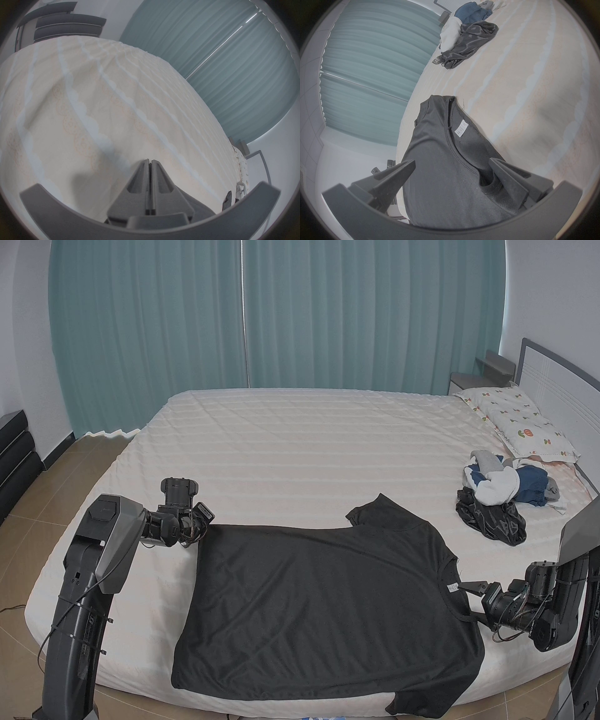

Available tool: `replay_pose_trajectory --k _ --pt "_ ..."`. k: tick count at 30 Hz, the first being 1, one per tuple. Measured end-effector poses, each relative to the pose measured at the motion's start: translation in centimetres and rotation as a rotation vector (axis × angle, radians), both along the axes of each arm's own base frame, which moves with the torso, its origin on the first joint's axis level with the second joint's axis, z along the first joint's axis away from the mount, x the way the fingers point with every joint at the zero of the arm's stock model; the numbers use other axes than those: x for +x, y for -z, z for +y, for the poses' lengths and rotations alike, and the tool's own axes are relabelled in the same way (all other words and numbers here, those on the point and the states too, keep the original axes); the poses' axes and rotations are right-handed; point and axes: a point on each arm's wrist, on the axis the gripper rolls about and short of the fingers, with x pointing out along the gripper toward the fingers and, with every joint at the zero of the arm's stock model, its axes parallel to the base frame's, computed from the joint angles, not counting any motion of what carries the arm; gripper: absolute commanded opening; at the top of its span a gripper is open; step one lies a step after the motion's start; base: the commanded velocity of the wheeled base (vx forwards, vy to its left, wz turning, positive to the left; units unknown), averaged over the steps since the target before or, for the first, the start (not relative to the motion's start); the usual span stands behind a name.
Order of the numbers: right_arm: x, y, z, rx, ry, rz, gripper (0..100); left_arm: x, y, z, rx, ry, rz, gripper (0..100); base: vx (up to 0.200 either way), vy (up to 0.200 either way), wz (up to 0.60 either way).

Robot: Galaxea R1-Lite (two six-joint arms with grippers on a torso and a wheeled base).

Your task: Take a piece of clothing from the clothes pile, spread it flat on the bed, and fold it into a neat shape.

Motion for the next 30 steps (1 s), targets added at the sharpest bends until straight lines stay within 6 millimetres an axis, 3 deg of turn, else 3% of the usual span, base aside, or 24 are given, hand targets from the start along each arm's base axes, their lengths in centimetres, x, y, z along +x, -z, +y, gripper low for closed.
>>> replay_pose_trajectory --k 27,28,30 --pt "0.0 0.0 0.0 0.001 0.001 0.002 100 0.7 0.0 1.5 0.038 -0.088 -0.089 0 0.000 0.000 0.00" --pt "0.0 0.0 0.0 0.001 0.001 0.002 100 0.7 0.0 1.5 0.039 -0.088 -0.088 100 0.000 0.000 0.00" --pt "0.0 0.0 0.0 0.001 0.000 0.002 100 0.7 0.1 1.5 0.037 -0.087 -0.086 100 0.000 0.000 0.00"
